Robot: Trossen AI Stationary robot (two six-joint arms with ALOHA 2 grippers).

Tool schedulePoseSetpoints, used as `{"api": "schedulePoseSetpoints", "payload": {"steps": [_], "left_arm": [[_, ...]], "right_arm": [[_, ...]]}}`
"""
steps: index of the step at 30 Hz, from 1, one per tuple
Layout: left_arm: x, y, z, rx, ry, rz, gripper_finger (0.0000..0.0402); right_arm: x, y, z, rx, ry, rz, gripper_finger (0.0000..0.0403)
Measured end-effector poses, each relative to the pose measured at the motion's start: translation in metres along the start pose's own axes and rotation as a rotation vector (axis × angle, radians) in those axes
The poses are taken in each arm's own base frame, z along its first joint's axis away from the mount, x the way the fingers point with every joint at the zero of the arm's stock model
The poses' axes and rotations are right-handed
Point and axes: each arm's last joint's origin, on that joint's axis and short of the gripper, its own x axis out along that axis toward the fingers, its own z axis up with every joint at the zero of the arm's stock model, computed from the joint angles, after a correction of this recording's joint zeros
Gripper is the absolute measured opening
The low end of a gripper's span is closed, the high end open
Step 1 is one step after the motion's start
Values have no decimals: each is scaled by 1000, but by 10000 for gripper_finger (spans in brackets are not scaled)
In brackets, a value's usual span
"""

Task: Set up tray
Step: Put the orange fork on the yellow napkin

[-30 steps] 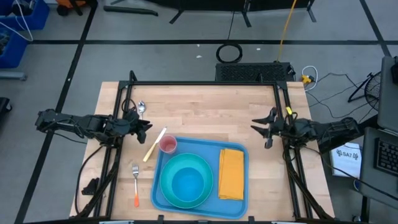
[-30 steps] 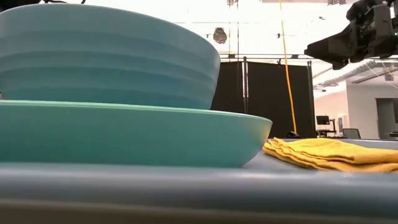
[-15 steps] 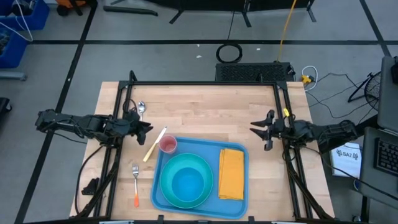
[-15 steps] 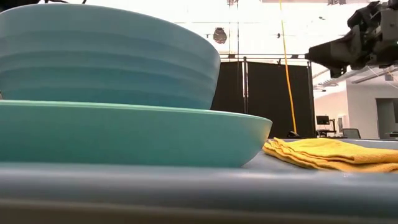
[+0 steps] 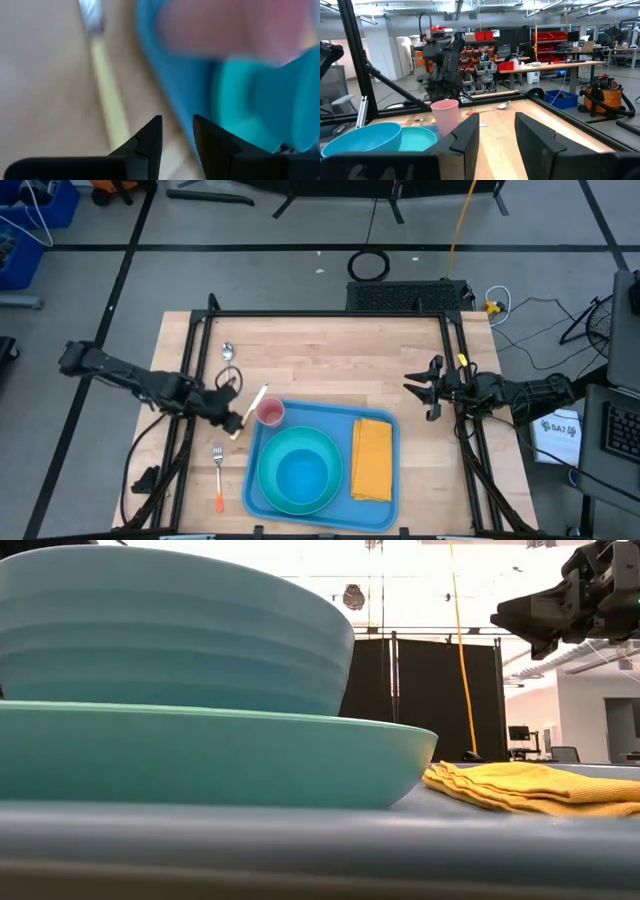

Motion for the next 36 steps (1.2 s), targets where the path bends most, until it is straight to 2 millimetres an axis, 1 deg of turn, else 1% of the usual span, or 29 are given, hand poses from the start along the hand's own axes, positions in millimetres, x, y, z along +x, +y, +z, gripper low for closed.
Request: {"api": "schedulePoseSetpoints", "payload": {"steps": [4,6,9,14,18,21,23,26,31,34,36], "left_arm": [[12,-1,-15,-99,135,84,113],[11,-5,-22,-151,163,119,113],[7,-11,-33,-275,150,177,113],[1,-36,-53,-407,110,243,113],[4,-59,-70,-537,88,349,113],[13,-69,-81,-642,97,451,113],[24,-73,-86,-663,89,505,113],[42,-73,-90,-681,77,547,113],[67,-77,-93,-731,128,567,113],[77,-76,-97,-765,195,629,113],[80,-74,-100,-770,214,655,113]], "right_arm": [[0,0,0,0,0,0,116],[0,0,0,0,0,0,116],[0,0,0,0,1,0,116],[0,0,0,0,1,0,116],[0,0,0,0,1,0,116],[0,0,0,0,1,0,116],[0,0,0,0,1,0,116],[0,0,0,0,1,0,116],[0,0,0,0,1,0,116],[0,0,0,-1,1,0,116],[0,0,0,0,1,0,116]]}}
